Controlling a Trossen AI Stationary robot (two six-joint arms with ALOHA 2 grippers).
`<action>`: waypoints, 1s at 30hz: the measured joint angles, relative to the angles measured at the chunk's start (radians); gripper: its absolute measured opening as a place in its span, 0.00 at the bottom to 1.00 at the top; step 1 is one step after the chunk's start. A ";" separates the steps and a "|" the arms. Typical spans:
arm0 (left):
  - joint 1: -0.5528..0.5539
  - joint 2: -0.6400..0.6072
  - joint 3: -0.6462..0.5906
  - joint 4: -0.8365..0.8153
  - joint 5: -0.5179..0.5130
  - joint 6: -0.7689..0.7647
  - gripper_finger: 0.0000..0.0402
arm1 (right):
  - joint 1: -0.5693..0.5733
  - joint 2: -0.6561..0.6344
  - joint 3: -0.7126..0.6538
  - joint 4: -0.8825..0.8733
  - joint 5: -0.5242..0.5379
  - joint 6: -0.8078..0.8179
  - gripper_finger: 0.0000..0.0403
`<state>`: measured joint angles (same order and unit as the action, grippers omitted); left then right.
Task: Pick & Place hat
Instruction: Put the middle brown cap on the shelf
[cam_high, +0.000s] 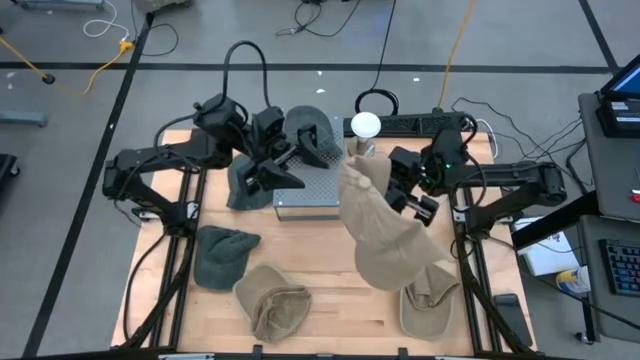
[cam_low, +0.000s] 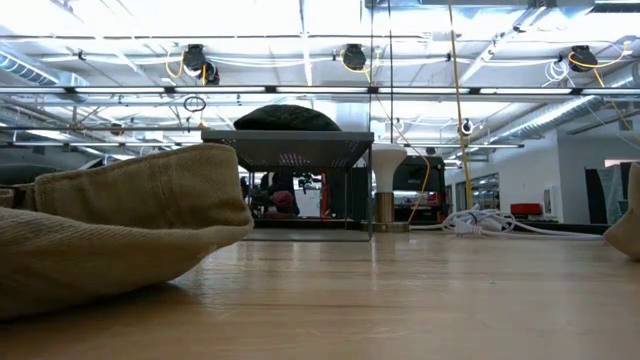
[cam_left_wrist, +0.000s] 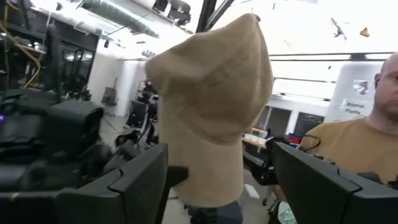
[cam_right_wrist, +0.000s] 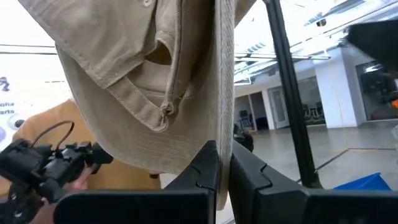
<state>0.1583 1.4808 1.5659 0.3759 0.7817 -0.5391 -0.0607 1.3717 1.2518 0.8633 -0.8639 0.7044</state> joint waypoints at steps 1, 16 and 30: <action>-0.005 0.009 0.014 0.000 -0.001 -0.002 0.73 | -0.005 0.004 0.005 0.002 0.006 0.007 0.02; -0.037 0.086 0.116 -0.022 -0.096 -0.083 0.73 | -0.012 0.006 0.010 0.000 0.050 0.081 0.02; -0.044 0.082 0.117 -0.061 0.026 -0.100 0.73 | -0.012 0.005 0.010 0.000 0.040 0.383 0.02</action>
<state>0.1140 1.5633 1.6833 0.3145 0.8081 -0.6392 -0.0723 1.3769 1.2613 0.8631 -0.8242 1.0876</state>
